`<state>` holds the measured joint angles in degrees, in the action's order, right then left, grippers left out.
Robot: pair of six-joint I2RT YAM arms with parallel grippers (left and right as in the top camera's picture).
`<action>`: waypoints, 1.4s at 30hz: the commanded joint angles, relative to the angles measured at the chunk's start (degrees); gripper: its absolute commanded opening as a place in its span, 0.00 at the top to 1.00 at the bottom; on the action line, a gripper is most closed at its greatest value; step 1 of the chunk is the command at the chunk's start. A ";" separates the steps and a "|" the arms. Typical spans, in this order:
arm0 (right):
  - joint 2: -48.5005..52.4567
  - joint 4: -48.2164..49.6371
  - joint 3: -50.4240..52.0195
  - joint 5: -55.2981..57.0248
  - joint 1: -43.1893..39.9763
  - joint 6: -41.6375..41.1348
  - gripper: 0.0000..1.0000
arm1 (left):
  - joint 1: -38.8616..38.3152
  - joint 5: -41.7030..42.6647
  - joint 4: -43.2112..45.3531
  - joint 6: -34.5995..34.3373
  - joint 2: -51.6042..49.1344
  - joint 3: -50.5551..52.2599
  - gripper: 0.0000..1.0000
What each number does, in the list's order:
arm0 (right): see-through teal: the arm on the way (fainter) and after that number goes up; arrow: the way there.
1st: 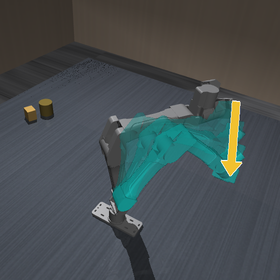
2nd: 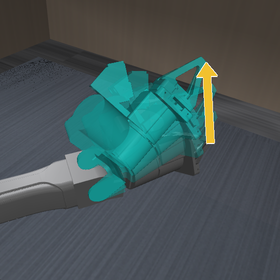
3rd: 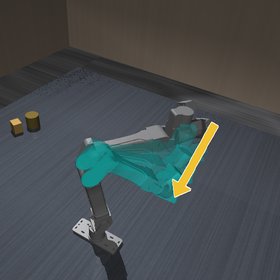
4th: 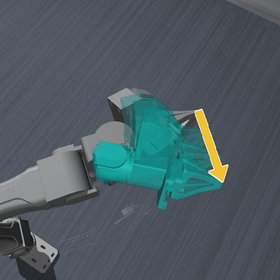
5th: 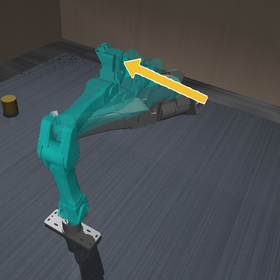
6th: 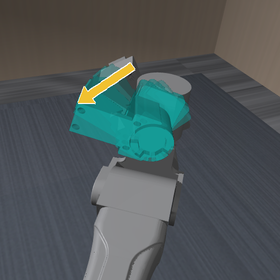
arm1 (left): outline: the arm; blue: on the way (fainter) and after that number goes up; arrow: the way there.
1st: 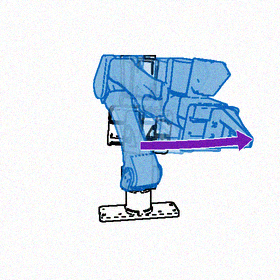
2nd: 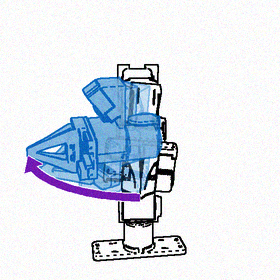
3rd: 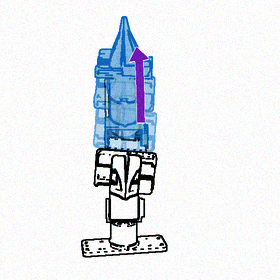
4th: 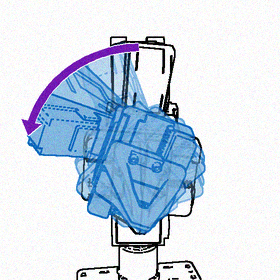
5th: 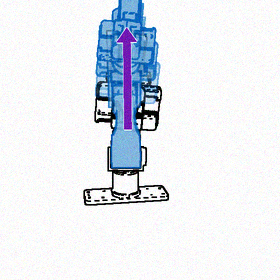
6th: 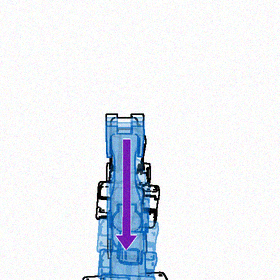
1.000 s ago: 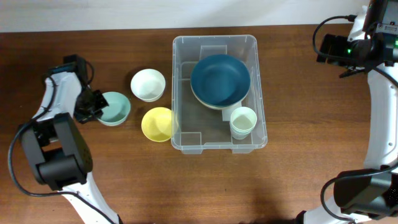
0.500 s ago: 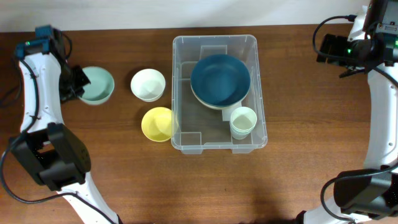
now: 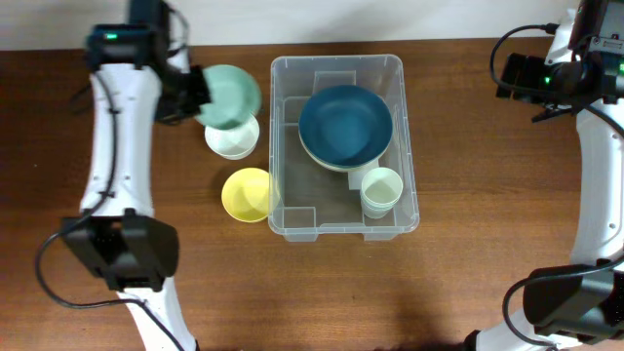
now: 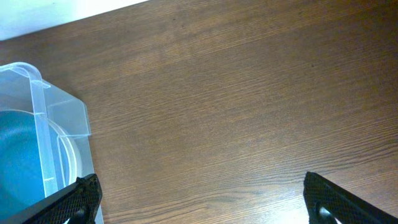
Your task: Pack container
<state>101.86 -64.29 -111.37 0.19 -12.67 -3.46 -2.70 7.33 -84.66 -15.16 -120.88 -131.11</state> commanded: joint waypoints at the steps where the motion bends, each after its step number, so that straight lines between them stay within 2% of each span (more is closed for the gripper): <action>1: -0.24 0.13 -0.17 0.33 -0.17 -0.42 0.01 | -5.60 2.80 -0.46 2.01 1.57 -0.94 0.99; 10: -0.24 0.13 -0.17 0.33 -0.17 -0.42 0.01 | -18.60 1.18 -4.22 3.28 1.55 -0.94 0.98; 15: -0.24 0.13 -0.17 0.33 -0.17 -0.42 0.01 | -22.38 1.25 -5.01 2.73 1.55 -0.15 0.99; 33: -0.24 0.13 -0.17 0.33 -0.17 -0.42 0.01 | -25.55 1.25 -1.90 1.95 1.55 14.36 0.98; 34: -0.24 0.13 -0.17 0.33 -0.17 -0.42 0.01 | -25.59 1.25 -1.79 1.95 1.55 14.69 0.97; 37: -0.24 0.13 -0.17 0.33 -0.17 -0.42 0.01 | -26.03 1.22 -1.03 1.97 1.55 15.98 0.77; 38: -0.24 0.13 -0.17 0.33 -0.17 -0.42 0.01 | -26.08 1.25 -0.98 1.97 1.55 16.09 0.74; 42: -0.24 0.13 -0.17 0.33 -0.17 -0.42 0.01 | -26.01 1.20 -0.37 1.97 1.55 16.11 0.70</action>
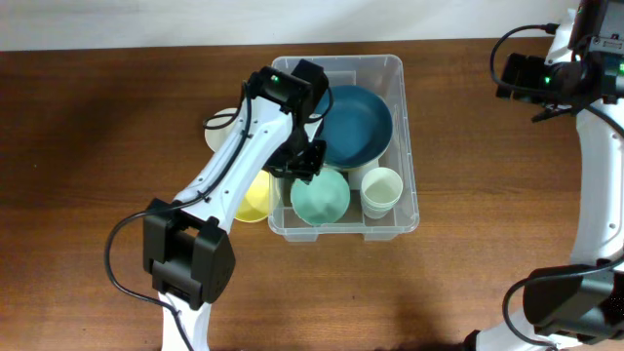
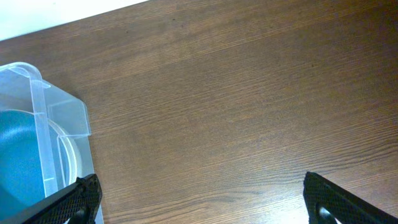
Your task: Pack container
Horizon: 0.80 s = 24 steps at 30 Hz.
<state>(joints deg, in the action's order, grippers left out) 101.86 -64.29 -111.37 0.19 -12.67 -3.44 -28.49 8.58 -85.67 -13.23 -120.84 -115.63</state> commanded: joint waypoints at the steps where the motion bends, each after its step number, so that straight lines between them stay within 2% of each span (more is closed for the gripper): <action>1: -0.24 0.13 -0.17 0.33 -0.17 -0.44 0.01 | -0.09 -0.07 1.07 0.07 1.51 0.63 0.70; 8: -0.24 0.13 -0.17 0.33 -0.17 -0.44 0.01 | 3.76 0.00 2.93 0.04 1.51 -3.61 0.70; 15: -0.24 0.13 -0.17 0.33 -0.17 -0.44 0.01 | 13.77 -0.02 3.28 0.02 1.57 -12.35 0.70; 24: -0.24 0.13 -0.17 0.33 -0.17 -0.44 0.01 | 23.87 -1.33 11.41 -4.42 -0.11 -10.58 0.71</action>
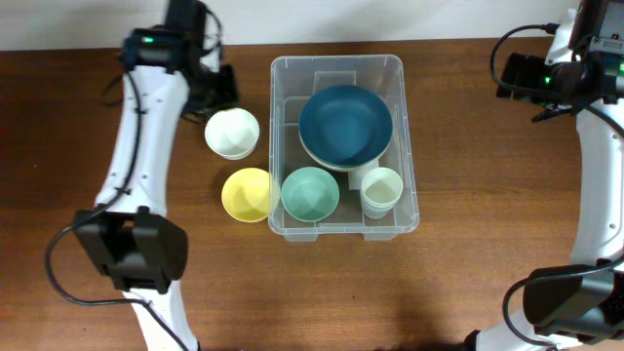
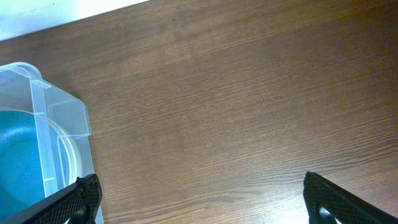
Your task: Pack container
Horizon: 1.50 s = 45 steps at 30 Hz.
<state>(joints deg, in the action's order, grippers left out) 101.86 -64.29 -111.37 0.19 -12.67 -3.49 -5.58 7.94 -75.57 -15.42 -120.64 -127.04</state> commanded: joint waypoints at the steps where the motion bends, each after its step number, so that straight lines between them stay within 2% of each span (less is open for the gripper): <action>1: -0.24 0.13 -0.17 0.33 -0.17 -0.39 0.01 | 1.42 -1.44 1.66 -3.50 -1.31 0.92 0.76; 2: -0.24 0.13 -0.17 0.33 -0.17 -0.39 0.01 | 1.62 -2.36 1.64 -4.79 -2.10 0.96 0.84; 4: -0.24 0.13 -0.17 0.33 -0.17 -0.39 0.01 | 1.75 -4.35 1.68 -6.05 -3.69 1.01 0.89; 11: -0.24 0.13 -0.17 0.33 -0.17 -0.39 0.01 | 2.80 -5.66 1.86 -7.34 -9.90 1.01 0.74; 36: -0.24 0.13 -0.17 0.33 -0.17 -0.39 0.01 | 4.48 -5.62 2.73 -9.03 -24.50 1.38 0.73; 40: -0.24 0.13 -0.17 0.33 -0.17 -0.39 0.01 | 4.55 -5.64 2.67 -8.98 -24.76 1.38 0.82; 43: -0.24 0.13 -0.17 0.33 -0.17 -0.39 0.01 | 5.07 -5.64 2.47 -8.98 -24.50 1.31 0.97; 45: -0.24 0.13 -0.17 0.33 -0.17 -0.39 0.01 | 5.70 -5.64 2.10 -8.98 -24.28 1.31 0.98</action>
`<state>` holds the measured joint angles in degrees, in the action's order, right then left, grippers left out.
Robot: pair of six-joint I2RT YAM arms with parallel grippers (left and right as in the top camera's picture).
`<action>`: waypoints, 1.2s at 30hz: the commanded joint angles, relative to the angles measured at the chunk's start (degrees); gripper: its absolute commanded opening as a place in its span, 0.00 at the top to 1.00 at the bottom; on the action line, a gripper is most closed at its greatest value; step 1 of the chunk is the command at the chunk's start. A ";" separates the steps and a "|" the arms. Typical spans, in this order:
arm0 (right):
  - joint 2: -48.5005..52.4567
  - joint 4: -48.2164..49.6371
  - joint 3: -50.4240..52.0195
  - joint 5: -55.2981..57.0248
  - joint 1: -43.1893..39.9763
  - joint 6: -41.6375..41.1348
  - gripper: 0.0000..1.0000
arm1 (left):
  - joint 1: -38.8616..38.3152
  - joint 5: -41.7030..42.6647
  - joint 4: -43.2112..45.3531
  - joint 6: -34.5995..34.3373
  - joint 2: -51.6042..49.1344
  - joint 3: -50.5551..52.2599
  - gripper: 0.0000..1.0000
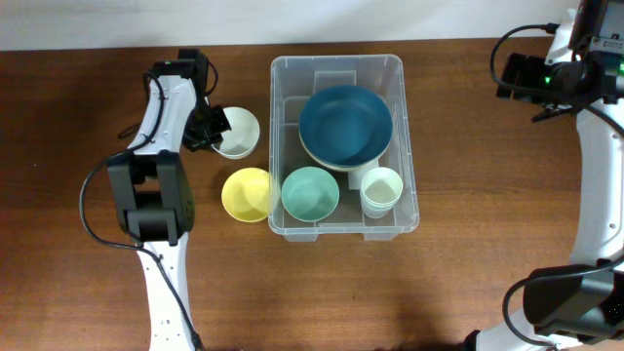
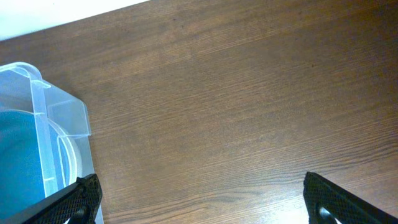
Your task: Pack container
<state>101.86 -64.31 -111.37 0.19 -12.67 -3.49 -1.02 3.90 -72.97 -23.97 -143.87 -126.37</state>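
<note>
The clear plastic container (image 1: 408, 146) stands mid-table. In it are a blue bowl (image 1: 346, 125), a teal bowl (image 1: 310, 192) and a pale green cup (image 1: 381, 188). Outside, to its left, sit a white bowl (image 1: 237, 133) and a yellow bowl (image 1: 247, 193). My left gripper (image 1: 206, 128) is at the white bowl's left rim; whether its fingers grip the rim does not show. My right gripper (image 2: 199, 186) stands wide open over bare wood, to the right of the container's corner (image 2: 59, 118), with nothing between its fingers.
Brown wooden table (image 1: 487, 253) all round. The table's far edge meets a white wall (image 2: 37, 12) just behind the container. The left arm (image 1: 161, 107) reaches along the table's left side; the right arm (image 1: 585, 146) stands at the far right.
My left gripper has moved from behind the white bowl down to that bowl's left rim. The bowls, the cup and the right arm are where they were.
My left gripper first held the teal bowl above the white bowl, left of the container. Then it was inside the container with the teal bowl at the front left. Then the teal bowl lay there alone and the gripper was back outside. Now it is at the white bowl.
</note>
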 commanded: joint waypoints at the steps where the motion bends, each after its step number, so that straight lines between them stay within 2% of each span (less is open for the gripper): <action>1: -0.24 0.15 -0.17 0.33 -0.17 -0.39 0.01 | 1.60 -1.60 -0.79 -0.44 -0.85 0.59 0.99; 10: -0.24 0.15 -0.17 0.33 -0.17 -0.39 0.01 | 7.04 -1.55 -3.48 1.40 3.96 0.52 0.99; 18: -0.24 0.15 -0.17 0.33 -0.17 -0.39 0.01 | 7.41 0.11 -4.81 1.75 15.30 0.52 0.99; 22: -0.24 0.15 -0.17 0.33 -0.17 -0.39 0.01 | 5.05 4.15 -5.31 3.91 23.23 0.52 0.99; 27: -0.24 0.15 -0.17 0.35 -0.17 -0.39 0.01 | -0.63 4.24 -9.05 4.37 29.31 0.52 0.99; 36: -0.24 0.15 -0.17 0.33 -0.17 -0.39 0.01 | -16.31 1.81 -16.46 7.17 30.73 0.98 0.99</action>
<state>101.86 -64.29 -111.37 0.19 -12.67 -3.44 -12.95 7.05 -88.09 -18.63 -113.25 -125.60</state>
